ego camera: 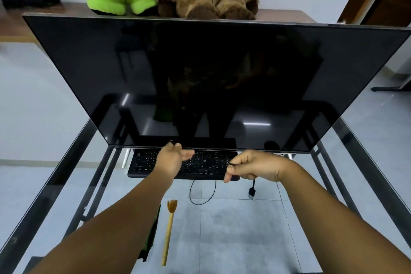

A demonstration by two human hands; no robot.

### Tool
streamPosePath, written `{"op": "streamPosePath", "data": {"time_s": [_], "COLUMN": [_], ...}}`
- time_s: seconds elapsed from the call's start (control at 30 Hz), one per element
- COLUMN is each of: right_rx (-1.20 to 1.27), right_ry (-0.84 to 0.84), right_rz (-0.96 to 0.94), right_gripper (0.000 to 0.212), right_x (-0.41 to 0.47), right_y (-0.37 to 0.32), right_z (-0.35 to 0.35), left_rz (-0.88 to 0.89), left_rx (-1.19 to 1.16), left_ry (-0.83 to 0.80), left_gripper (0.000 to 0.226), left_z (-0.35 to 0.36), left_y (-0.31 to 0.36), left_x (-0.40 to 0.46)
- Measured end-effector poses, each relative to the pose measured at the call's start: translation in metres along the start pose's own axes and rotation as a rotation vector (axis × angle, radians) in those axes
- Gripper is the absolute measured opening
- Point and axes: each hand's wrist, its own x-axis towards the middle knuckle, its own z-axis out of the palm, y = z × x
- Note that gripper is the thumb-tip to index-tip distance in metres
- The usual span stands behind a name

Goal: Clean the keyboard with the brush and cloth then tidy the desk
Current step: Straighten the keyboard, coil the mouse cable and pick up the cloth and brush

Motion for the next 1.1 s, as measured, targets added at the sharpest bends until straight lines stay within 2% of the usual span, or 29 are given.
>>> {"op": "streamPosePath", "data": {"time_s": [0.07,0.17,0.27,0.43,0.5,0.57,0.67,0.8,0.97,1.1], "right_rx": [0.013,0.094,0.168,0.174,0.166,0.149,0.084,-0.012,0.002,-0.029], "right_ry": [0.017,0.171,0.361,0.658,0.792,0.863,0.812,0.64,0.481,0.389], "right_rz": [-0.047,-0.123,-0.155,-0.086,-0.073,-0.039,0.013,0.071,0.126,0.144], "right_gripper": [0.025,0.024,0.025,0.017,0.011,0.008,0.008,0.01,0.009,0.015], "right_x": [0.0,0.006,0.015,0.032,0.041,0.048,0.052,0.048,0.048,0.048], "right_y": [-0.009,-0.017,-0.02,-0.01,0.001,0.014,0.034,0.043,0.044,0.04], "right_z": [-0.005,-0.012,-0.019,-0.02,-0.018,-0.016,-0.011,0.003,0.02,0.025], "left_rz": [-0.03,-0.069,-0.097,-0.118,-0.134,-0.141,-0.133,-0.119,-0.048,0.005], "left_rx": [0.104,0.158,0.141,0.03,-0.078,-0.211,-0.384,-0.555,-0.685,-0.742], "left_ry": [-0.14,-0.388,-0.561,-0.7,-0.742,-0.744,-0.713,-0.598,-0.415,-0.263], "left_gripper": [0.042,0.021,0.034,0.057,0.056,0.043,0.03,0.03,0.031,0.029], "left_z": [0.007,0.011,0.011,0.012,0.012,0.013,0.011,0.009,0.012,0.016], "left_y": [-0.005,-0.004,-0.001,0.004,0.007,0.011,0.019,0.029,0.036,0.039], "left_x": [-0.006,-0.025,-0.041,-0.047,-0.047,-0.047,-0.047,-0.045,-0.04,-0.033]}}
